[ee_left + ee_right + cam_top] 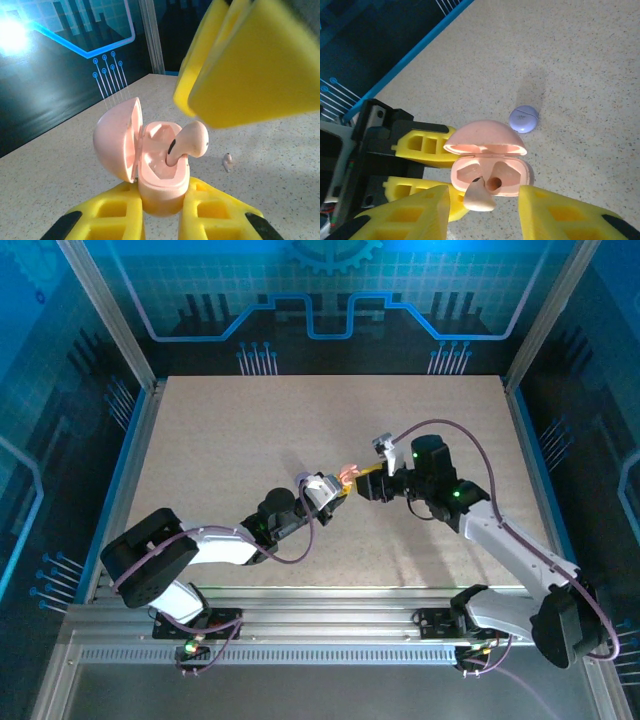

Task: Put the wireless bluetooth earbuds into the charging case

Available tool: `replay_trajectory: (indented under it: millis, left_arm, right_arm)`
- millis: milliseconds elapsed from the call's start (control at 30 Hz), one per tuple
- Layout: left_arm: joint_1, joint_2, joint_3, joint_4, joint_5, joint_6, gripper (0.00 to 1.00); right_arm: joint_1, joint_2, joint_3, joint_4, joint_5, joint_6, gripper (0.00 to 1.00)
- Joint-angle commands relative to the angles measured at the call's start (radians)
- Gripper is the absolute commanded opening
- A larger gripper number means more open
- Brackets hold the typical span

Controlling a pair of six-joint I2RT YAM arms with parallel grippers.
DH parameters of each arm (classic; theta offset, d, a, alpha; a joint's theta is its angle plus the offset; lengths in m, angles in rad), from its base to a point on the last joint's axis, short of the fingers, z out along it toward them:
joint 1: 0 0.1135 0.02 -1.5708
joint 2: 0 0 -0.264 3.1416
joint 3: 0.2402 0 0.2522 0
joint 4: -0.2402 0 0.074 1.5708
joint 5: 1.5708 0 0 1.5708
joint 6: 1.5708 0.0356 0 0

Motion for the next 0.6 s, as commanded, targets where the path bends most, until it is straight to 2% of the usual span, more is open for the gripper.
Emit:
replay_trajectory:
  millis: [0, 133, 267, 400, 567]
  left_arm:
    - [-0.013, -0.03, -0.008, 0.02, -0.004, 0.013, 0.13]
    - [-0.012, -0.03, -0.008, 0.02, 0.0, 0.008, 0.13]
    - [-0.012, -0.033, -0.012, 0.015, 0.014, 0.008, 0.13]
    - [-0.011, -0.032, -0.014, 0.019, 0.026, 0.005, 0.14]
    - [-0.011, -0.044, -0.017, 0.021, 0.057, -0.007, 0.14]
  right_arm:
    - [-0.014, -0.054, 0.045, -0.072, -0.006, 0.039, 0.43]
    - [-0.018, -0.066, 0.085, -0.171, -0.018, 0.053, 0.44]
    - [-0.044, -0.051, 0.069, -0.146, -0.109, 0.065, 0.43]
    - [-0.065, -0.062, 0.058, -0.108, -0.143, -0.02, 0.43]
    - [-0.139, -0.122, -0.02, -0.017, -0.166, -0.145, 0.46]
